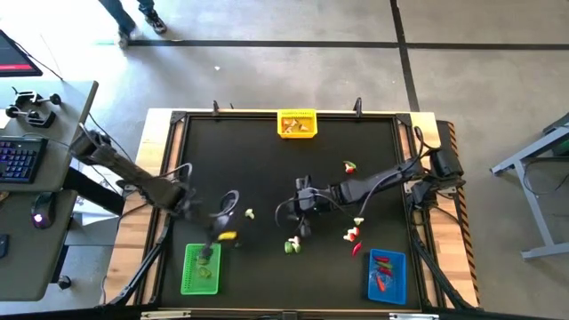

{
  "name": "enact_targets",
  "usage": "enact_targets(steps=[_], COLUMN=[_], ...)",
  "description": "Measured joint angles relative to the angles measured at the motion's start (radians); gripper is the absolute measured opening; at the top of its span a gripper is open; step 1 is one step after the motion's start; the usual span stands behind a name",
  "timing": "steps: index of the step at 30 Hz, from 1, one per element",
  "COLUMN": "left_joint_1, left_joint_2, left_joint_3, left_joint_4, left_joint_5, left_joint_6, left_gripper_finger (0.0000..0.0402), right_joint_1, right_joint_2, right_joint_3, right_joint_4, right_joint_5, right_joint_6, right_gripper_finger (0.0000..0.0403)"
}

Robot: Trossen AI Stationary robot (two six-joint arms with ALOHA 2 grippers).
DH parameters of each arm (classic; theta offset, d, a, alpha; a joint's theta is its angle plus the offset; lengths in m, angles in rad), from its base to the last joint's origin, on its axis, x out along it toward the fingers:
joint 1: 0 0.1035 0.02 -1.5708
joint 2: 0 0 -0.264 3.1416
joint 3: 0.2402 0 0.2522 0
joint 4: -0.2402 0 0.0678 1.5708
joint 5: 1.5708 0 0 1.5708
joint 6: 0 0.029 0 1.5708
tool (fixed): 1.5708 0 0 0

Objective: Sort produce into baskets
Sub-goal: Put the middle left green pepper into the green bin, then put the center brown mushroom into the yellow bin

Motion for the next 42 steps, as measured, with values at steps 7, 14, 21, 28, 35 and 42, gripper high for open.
enact_targets(steps=[7, 14, 21, 28, 35, 42], left_joint_1=[-0.218, -0.332, -0.346, -0.346, -0.346, -0.353], left_joint_2=[-0.024, 0.069, 0.175, 0.213, 0.213, 0.213], left_joint_3=[0.0, 0.0, 0.0, 0.0, 0.0, 0.0], left_joint_4=[-0.108, -0.209, -0.217, -0.222, -0.217, -0.216], left_joint_5=[-0.16, -0.271, -0.271, -0.262, -0.263, -0.263], left_joint_6=[-0.277, -0.456, -0.523, -0.583, -0.584, -0.537], left_gripper_finger=[0.0, 0.0001, 0.0025, 0.0068, 0.0091, 0.0092], right_joint_1=[0.088, 0.18, 0.173, 0.118, 0.099, 0.1], right_joint_2=[-0.071, -0.033, 0.004, 0.054, 0.108, 0.121], right_joint_3=[0.001, 0.0, 0.0, 0.0, 0.0, 0.0], right_joint_4=[-0.154, -0.19, -0.167, -0.088, -0.049, -0.026], right_joint_5=[-0.032, -0.05, -0.042, -0.102, -0.164, -0.181], right_joint_6=[0.125, 0.214, 0.212, 0.152, 0.14, 0.142], right_gripper_finger=[0.0163, 0.0163, 0.0163, 0.0162, 0.0162, 0.0162])
